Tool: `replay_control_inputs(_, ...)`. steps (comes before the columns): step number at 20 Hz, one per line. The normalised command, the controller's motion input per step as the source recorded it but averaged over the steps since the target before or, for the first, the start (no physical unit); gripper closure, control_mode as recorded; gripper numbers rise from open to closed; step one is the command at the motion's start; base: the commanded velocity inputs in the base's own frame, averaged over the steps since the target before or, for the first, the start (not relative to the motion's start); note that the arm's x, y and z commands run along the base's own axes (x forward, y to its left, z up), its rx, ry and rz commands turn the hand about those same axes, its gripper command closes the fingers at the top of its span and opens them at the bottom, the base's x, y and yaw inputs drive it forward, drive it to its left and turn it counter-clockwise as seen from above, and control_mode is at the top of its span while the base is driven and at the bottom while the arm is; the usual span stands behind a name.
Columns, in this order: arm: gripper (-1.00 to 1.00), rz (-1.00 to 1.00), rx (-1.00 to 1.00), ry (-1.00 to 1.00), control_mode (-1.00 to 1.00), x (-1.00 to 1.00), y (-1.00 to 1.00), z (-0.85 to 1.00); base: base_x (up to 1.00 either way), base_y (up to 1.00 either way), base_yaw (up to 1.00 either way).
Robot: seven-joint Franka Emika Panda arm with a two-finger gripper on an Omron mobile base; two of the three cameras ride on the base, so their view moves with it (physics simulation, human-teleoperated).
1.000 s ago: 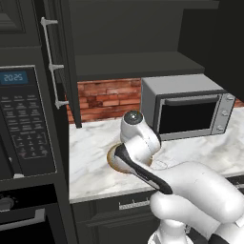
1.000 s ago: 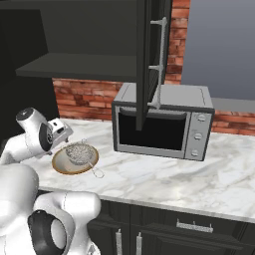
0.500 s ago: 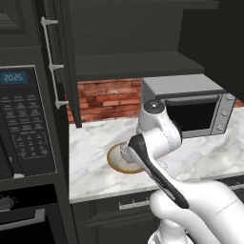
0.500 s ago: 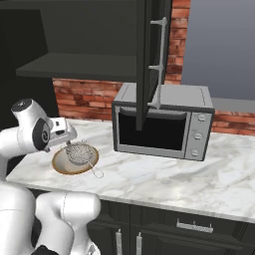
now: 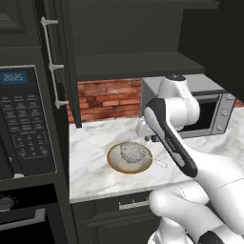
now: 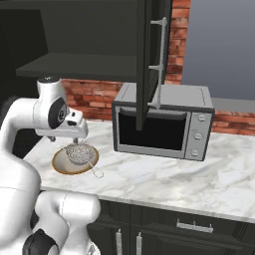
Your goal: Open the cabinet and setup a tea strainer by placing it in the bowl upright.
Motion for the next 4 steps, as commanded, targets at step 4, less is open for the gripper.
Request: replay_control_inputs(4, -1.0, -0.01, 0.21, 0.0, -1.0, -0.47, -0.24, 0.11, 0.0, 0.0, 0.0)
